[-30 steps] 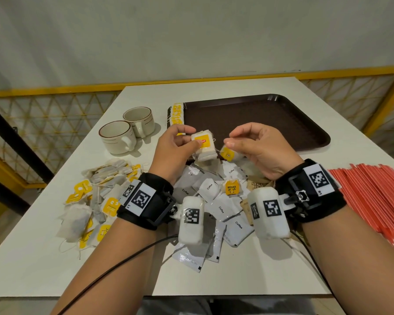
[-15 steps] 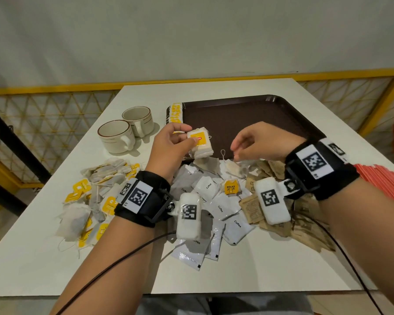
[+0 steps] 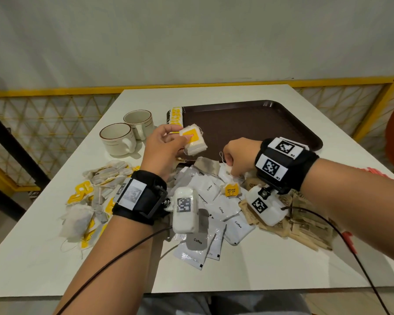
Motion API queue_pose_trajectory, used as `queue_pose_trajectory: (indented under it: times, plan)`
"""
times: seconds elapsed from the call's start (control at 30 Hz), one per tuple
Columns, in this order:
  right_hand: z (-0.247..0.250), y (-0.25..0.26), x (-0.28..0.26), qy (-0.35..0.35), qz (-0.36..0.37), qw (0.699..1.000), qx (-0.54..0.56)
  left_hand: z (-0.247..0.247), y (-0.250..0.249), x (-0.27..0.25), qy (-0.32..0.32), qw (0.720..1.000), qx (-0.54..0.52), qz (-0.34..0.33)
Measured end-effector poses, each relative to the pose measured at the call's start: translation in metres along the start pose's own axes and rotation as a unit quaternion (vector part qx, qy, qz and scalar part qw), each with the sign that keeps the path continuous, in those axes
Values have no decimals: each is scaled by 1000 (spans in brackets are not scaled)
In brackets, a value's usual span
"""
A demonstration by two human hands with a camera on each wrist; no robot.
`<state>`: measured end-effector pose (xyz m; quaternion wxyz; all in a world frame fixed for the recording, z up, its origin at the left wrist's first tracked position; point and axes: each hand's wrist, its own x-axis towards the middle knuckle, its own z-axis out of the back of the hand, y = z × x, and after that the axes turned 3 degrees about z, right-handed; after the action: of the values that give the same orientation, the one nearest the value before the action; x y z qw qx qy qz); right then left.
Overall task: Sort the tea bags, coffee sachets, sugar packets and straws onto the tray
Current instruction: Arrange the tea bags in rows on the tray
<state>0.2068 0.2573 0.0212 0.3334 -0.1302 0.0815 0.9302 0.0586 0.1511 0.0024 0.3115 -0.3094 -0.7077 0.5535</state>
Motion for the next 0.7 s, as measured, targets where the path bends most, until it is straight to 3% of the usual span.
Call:
queue_pose_trajectory:
  times: [0.1, 0.17, 0.4, 0.53, 0.6, 0.7]
  plan:
    - [0, -4, -4, -7, 0, 1000, 19, 8, -5, 7, -96, 993, -42, -61]
    - [-2, -7, -7, -5, -3, 999, 43, 15, -7, 11, -123, 987, -79, -66]
    - [-1, -10, -7, -23, 6, 999, 38, 17, -3, 12, -93, 992, -73, -37]
    - [20, -21, -19, -105, 23, 990, 94, 14, -2, 10, -63, 996, -46, -37]
    - [32, -22, -29, -115, 63, 965, 225, 12, -2, 8, -44, 998, -17, -46]
    - [38, -10, -41, -59, 144, 849, 506, 7, -1, 3, 8, 998, 34, -51]
